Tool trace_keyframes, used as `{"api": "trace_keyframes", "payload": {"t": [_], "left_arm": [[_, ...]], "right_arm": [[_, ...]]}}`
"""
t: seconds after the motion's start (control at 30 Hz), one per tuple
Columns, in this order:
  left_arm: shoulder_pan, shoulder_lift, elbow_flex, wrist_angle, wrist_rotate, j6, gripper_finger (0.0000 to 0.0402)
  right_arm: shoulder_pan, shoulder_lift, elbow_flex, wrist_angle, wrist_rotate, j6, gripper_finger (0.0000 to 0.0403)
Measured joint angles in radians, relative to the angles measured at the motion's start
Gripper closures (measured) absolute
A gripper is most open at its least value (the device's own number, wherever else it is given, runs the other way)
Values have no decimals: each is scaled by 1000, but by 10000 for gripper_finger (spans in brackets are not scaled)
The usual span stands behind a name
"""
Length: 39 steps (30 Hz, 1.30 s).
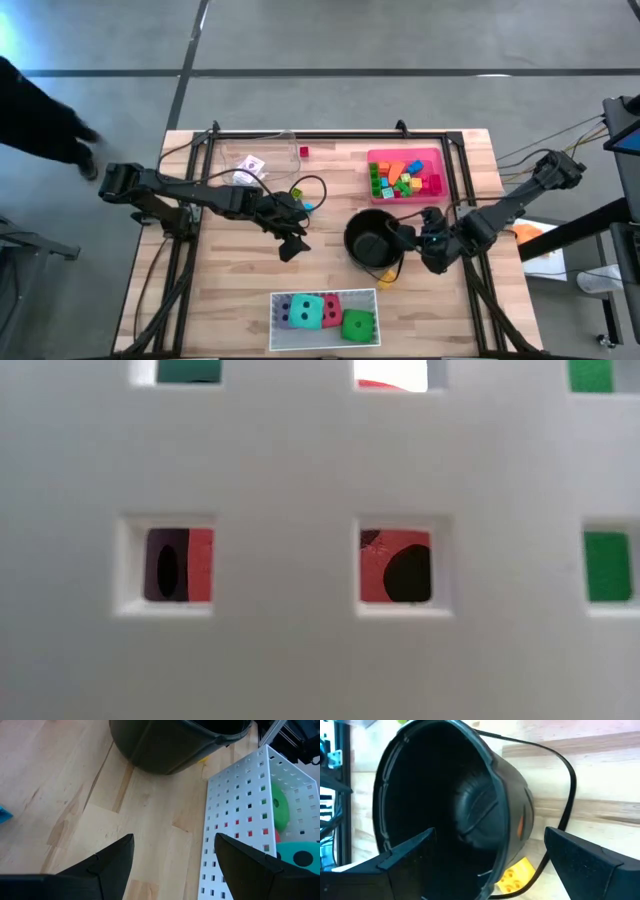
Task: Pick & Place Toys
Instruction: Adjust the black bucket
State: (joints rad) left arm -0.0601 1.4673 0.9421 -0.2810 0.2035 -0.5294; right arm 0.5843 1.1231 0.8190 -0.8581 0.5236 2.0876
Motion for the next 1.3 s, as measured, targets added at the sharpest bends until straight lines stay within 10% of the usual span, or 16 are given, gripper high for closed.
{"api": "trace_keyframes", "payload": {"t": [0.83,1.3], "left_arm": [[0,0,0,-1,8,-30,124],[0,0,0,-1,8,-30,124]], "right_arm": [[-95,66,12,1,-52,-70,355],[-94,50,32,-36,-55,-107,393]]}}
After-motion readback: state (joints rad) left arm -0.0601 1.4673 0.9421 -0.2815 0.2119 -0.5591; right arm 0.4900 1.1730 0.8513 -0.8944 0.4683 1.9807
